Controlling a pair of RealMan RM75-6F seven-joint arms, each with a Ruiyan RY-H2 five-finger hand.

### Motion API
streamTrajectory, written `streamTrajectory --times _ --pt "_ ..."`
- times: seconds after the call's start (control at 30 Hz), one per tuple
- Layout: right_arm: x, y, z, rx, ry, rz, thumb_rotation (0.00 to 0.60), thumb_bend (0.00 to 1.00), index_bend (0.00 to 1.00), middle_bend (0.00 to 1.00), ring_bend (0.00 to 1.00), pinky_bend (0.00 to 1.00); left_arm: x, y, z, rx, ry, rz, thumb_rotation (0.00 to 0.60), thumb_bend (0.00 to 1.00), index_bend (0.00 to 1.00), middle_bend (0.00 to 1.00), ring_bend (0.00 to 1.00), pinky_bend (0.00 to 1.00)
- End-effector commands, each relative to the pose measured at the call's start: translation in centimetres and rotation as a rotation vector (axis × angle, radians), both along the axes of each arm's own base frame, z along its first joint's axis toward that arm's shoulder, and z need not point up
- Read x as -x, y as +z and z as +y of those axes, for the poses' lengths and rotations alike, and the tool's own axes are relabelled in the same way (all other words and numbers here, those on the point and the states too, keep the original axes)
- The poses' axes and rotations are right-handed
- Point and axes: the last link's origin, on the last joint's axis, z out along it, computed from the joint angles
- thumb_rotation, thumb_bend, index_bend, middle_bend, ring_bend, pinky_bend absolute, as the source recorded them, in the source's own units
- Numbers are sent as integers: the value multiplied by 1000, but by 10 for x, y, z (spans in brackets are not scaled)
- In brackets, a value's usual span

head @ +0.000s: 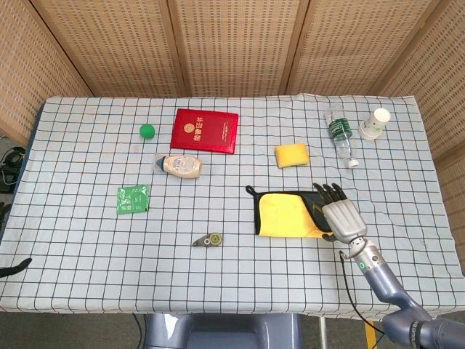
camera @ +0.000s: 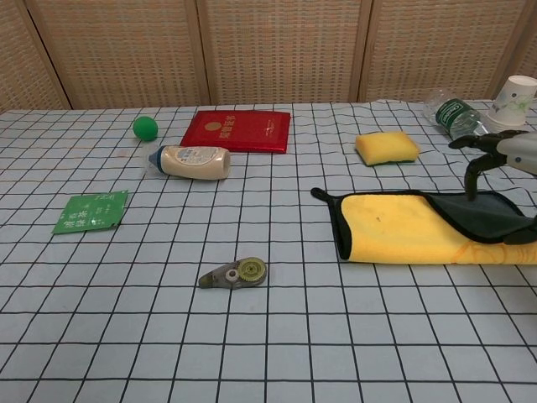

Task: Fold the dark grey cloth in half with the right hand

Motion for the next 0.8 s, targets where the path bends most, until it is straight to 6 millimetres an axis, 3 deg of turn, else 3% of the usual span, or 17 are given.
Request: streamTrajectory --times 0.03,0.53,0.8 --pt "14 0 12 1 34 33 600 239 483 0 0 0 -1 -1 0 1 -2 1 600 0 0 0 0 0" --pt "31 -18 9 29 167 177 600 447 495 0 0 0 0 -1 0 0 0 4 600 0 0 0 0 0" --pt "37 -27 6 29 197 225 600 485 503 0 0 0 0 -1 0 -1 0 3 600 0 0 0 0 0"
